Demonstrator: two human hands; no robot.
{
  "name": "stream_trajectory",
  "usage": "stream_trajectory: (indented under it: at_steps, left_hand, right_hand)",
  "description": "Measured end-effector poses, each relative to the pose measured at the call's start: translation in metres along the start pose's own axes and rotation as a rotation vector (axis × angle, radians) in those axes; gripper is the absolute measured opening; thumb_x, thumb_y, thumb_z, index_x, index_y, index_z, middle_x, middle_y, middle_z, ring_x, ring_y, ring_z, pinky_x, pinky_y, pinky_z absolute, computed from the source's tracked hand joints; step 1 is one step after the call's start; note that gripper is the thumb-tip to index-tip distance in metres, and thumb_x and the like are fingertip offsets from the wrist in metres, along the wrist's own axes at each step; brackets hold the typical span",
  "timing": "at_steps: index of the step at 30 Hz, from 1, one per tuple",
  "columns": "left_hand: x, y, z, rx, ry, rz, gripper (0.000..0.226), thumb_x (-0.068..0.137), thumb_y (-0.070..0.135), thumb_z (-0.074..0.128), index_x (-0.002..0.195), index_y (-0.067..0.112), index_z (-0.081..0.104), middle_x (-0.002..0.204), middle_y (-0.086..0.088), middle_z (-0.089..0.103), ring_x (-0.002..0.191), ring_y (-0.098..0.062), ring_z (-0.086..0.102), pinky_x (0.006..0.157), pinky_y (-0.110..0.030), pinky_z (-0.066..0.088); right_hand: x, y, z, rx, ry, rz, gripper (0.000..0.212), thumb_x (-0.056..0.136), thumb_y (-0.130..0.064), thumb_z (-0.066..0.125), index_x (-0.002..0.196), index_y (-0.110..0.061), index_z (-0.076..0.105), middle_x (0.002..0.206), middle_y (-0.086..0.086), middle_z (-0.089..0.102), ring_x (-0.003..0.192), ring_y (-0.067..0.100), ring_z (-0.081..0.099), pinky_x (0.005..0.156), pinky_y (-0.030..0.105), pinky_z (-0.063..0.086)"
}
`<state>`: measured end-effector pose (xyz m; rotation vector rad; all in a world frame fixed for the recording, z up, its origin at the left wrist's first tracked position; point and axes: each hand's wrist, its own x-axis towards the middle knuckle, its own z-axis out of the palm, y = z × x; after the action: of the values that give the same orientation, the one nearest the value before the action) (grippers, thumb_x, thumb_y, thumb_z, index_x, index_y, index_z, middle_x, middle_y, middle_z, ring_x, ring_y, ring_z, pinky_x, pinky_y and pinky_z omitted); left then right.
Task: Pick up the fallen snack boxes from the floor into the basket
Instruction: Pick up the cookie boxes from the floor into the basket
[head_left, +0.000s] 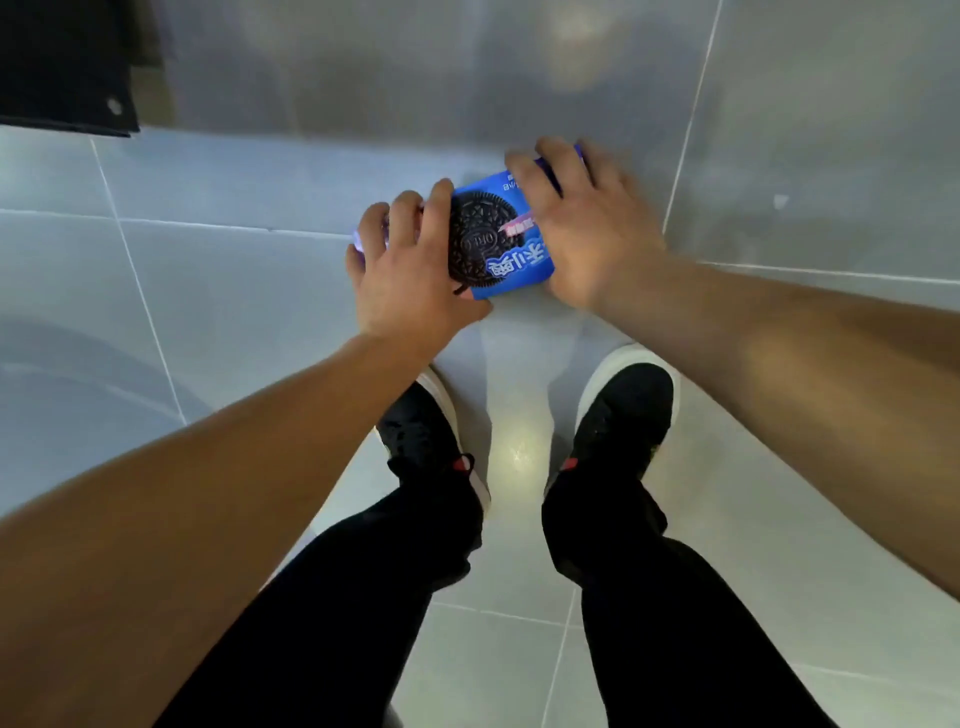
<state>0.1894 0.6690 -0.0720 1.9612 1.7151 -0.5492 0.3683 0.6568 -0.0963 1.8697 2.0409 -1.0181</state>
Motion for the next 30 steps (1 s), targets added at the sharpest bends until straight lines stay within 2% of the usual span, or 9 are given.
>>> stream_trajectory:
  at_steps: [5, 10, 16, 19, 25, 30]
  left_hand:
    - [-0.052, 0.048, -0.049, 0.036, -0.024, 0.124, 0.104, 0.054, 0.047, 0.073, 0.143, 0.032, 0.021, 0.138, 0.001, 0.037, 0.132, -0.031, 0.029, 0.102, -0.054, 0.035]
    - [-0.134, 0.114, -0.158, 0.006, -0.063, 0.236, 0.101, 0.057, 0.047, 0.071, 0.144, 0.031, 0.023, 0.138, 0.001, 0.036, 0.132, -0.031, 0.027, 0.104, -0.056, 0.033]
    - [-0.231, 0.178, -0.306, 0.098, -0.101, 0.458, 0.105, 0.054, 0.048, 0.074, 0.144, 0.033, 0.022, 0.139, 0.002, 0.037, 0.131, -0.03, 0.029, 0.101, -0.054, 0.033]
    - [-0.281, 0.199, -0.371, 0.166, -0.073, 0.58, 0.105, 0.053, 0.05, 0.072, 0.144, 0.034, 0.023, 0.137, 0.004, 0.038, 0.129, -0.029, 0.031, 0.099, -0.053, 0.036]
    - [-0.374, 0.206, -0.467, 0.253, 0.007, 0.861, 0.099, 0.052, 0.048, 0.071, 0.14, 0.036, 0.028, 0.134, 0.006, 0.04, 0.129, -0.029, 0.032, 0.096, -0.052, 0.038]
    - [-0.439, 0.181, -0.498, 0.315, 0.056, 1.105, 0.097, 0.049, 0.054, 0.064, 0.139, 0.036, 0.031, 0.131, 0.007, 0.043, 0.127, -0.029, 0.036, 0.095, -0.054, 0.04]
  right_hand:
    - [-0.082, 0.015, -0.05, 0.077, -0.01, 0.103, 0.108, 0.061, -0.02, 0.079, 0.151, -0.022, 0.02, 0.152, 0.008, 0.027, 0.137, 0.04, 0.03, 0.109, 0.048, 0.037]
    - [-0.192, 0.013, -0.161, 0.045, 0.01, 0.171, 0.109, 0.057, -0.027, 0.08, 0.149, -0.02, 0.021, 0.149, 0.011, 0.031, 0.133, 0.041, 0.035, 0.106, 0.05, 0.04]
    - [-0.343, -0.016, -0.312, 0.162, 0.019, 0.335, 0.105, 0.063, -0.037, 0.077, 0.15, -0.023, 0.021, 0.147, 0.006, 0.03, 0.13, 0.037, 0.034, 0.107, 0.046, 0.038]
    - [-0.42, -0.048, -0.366, 0.223, 0.118, 0.422, 0.098, 0.064, -0.044, 0.073, 0.148, -0.022, 0.027, 0.142, 0.005, 0.035, 0.124, 0.037, 0.04, 0.102, 0.047, 0.041]
    - [-0.539, -0.134, -0.417, 0.319, 0.32, 0.622, 0.102, 0.064, -0.045, 0.073, 0.15, -0.021, 0.025, 0.143, 0.005, 0.034, 0.125, 0.034, 0.039, 0.103, 0.043, 0.04]
    - [-0.611, -0.218, -0.4, 0.432, 0.477, 0.78, 0.113, 0.058, -0.044, 0.077, 0.152, -0.024, 0.018, 0.151, 0.004, 0.026, 0.135, 0.032, 0.03, 0.112, 0.044, 0.034]
